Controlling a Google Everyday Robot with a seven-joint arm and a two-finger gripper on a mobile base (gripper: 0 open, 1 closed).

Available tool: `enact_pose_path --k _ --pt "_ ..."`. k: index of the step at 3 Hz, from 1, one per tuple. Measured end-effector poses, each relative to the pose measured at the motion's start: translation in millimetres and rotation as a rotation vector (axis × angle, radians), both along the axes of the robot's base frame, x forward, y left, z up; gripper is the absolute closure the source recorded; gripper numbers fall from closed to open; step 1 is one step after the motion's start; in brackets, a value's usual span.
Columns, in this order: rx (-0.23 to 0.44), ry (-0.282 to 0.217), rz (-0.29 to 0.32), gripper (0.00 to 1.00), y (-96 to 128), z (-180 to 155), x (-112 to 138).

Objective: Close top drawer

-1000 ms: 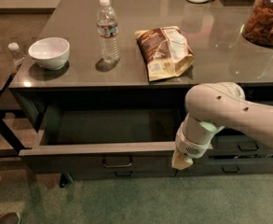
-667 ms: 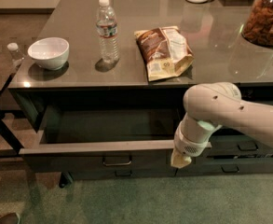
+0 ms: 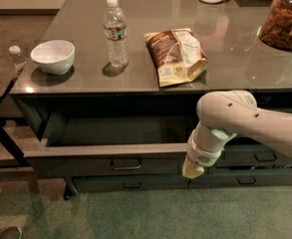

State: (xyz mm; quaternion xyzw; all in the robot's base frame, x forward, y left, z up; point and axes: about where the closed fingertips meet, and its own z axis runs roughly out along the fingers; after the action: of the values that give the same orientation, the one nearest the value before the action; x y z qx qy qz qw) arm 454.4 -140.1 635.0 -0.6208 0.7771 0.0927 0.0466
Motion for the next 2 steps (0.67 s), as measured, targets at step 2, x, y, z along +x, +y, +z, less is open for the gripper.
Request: enact_pose_path --k 2 --pt "0.0 0.0 0.0 0.39 0.0 0.0 0.0"
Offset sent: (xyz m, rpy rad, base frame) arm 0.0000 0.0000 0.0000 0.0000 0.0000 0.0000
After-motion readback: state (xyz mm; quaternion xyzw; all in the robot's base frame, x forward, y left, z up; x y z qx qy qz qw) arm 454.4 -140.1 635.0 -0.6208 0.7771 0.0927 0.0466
